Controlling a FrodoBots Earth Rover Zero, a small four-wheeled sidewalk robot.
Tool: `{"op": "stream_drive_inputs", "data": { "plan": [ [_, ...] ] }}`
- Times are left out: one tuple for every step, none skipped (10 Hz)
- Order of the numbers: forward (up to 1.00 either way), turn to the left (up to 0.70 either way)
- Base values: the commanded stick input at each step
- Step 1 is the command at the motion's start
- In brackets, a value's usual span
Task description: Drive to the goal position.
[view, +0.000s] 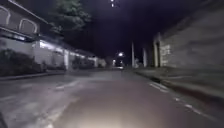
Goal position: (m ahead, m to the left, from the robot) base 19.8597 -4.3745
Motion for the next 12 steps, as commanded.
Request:
{"op": "stream_drive_inputs", "data": {
  "plan": [
    [0.70, -0.35],
    [0.70, -0.35],
    [0.70, -0.35],
    [0.70, -0.35],
    [0.70, -0.35],
    [0.70, -0.35],
    [0.70, -0.23],
    [0.70, 0.00],
    [0.70, 0.00],
    [0.70, 0.00],
    [0.70, 0.00],
    [0.70, 0.00]
  ]
}}
